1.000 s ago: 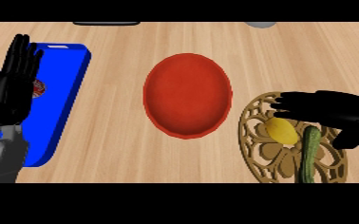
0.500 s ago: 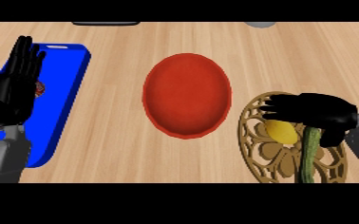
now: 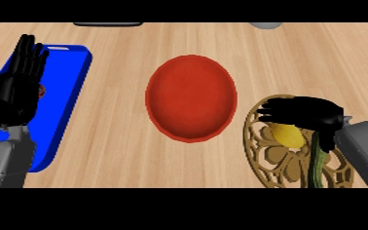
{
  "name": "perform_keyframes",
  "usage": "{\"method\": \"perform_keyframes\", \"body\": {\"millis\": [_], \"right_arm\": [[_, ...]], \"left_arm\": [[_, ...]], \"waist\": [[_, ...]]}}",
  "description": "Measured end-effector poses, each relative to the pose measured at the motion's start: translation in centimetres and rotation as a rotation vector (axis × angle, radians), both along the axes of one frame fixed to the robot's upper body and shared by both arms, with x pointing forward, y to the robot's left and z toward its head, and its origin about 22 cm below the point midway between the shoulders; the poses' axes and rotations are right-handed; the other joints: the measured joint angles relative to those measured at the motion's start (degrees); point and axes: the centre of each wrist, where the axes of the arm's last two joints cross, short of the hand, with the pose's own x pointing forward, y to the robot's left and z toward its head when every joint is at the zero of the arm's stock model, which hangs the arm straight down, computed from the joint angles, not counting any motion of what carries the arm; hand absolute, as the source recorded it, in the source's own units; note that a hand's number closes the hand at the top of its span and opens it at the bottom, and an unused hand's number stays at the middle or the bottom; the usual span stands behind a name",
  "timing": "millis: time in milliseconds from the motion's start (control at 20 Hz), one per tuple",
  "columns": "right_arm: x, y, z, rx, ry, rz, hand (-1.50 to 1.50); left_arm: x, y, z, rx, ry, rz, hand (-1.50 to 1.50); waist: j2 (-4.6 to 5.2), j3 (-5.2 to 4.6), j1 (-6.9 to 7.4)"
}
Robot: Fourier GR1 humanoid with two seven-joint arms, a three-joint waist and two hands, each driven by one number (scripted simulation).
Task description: Pick the lemon from the placemat and place it in the bowl
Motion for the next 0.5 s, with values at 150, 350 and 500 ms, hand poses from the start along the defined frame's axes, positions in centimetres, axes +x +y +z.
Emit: {"method": "perform_keyframes", "body": {"millis": [150, 350, 500], "right_arm": [[0.66, 0.39, -0.71, -0.016, 0.006, -0.009, -1.50], [0.71, -0.08, -1.06, 0.010, -0.015, 0.004, 1.50], [1.04, -0.04, -1.14, 0.047, -0.031, 0.009, 1.50]], "left_arm": [[-0.02, -0.40, 0.07, -0.003, -0.002, 0.000, 0.00], [-0.31, -0.04, 0.36, 0.000, 0.005, -0.002, 0.00], [-0.57, 0.24, 0.25, 0.001, 0.005, 0.000, 0.00]], "waist": [[-0.10, -0.18, 0.04], [-0.24, -0.42, 0.08], [-0.20, -0.37, 0.14]]}}
